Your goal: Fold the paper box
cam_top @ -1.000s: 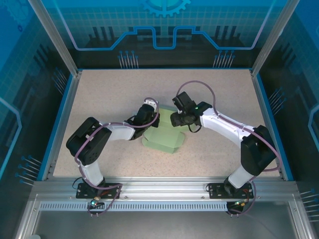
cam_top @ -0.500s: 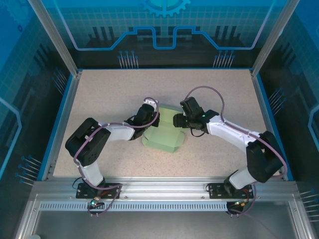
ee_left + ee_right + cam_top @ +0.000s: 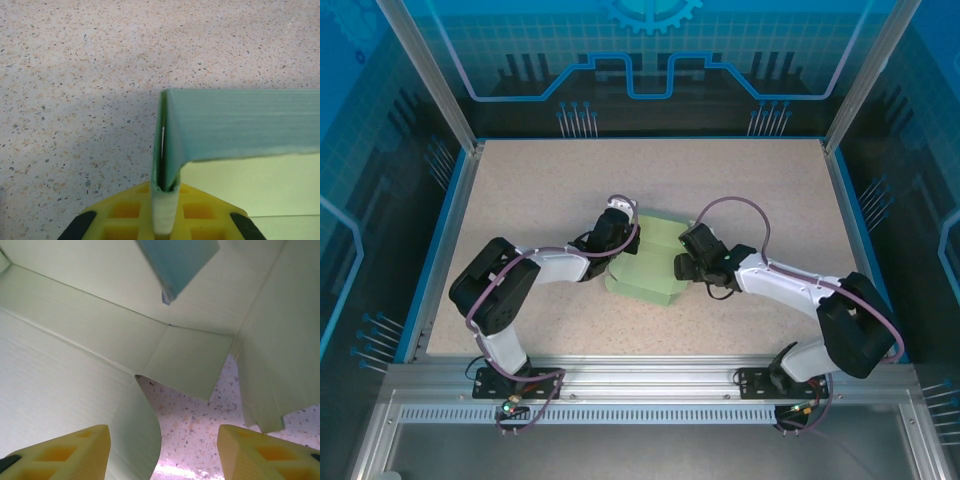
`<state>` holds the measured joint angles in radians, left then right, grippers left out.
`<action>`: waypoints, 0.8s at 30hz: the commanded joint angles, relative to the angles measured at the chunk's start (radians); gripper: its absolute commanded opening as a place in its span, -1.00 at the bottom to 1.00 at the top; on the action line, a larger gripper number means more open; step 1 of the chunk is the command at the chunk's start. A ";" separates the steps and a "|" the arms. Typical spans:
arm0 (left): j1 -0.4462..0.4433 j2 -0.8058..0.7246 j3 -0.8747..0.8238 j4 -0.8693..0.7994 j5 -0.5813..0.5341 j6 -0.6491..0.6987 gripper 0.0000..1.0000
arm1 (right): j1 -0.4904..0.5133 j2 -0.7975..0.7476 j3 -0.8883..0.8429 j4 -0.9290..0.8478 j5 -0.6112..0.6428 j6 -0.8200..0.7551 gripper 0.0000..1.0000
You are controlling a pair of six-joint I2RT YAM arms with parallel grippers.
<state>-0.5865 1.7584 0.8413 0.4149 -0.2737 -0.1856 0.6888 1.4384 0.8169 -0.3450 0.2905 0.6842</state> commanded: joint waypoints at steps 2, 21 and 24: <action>-0.009 -0.037 0.024 0.001 -0.013 -0.014 -0.83 | 0.007 0.024 -0.006 0.066 0.035 0.038 0.20; -0.010 -0.040 0.013 0.008 -0.008 -0.010 -0.83 | -0.007 0.000 -0.011 0.218 0.030 -0.025 0.18; -0.010 -0.039 0.014 0.008 -0.008 -0.011 -0.83 | -0.008 -0.013 -0.009 0.244 0.008 -0.048 0.17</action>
<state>-0.5880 1.7508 0.8413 0.4152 -0.2737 -0.1856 0.6865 1.4570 0.8169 -0.1680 0.3096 0.6704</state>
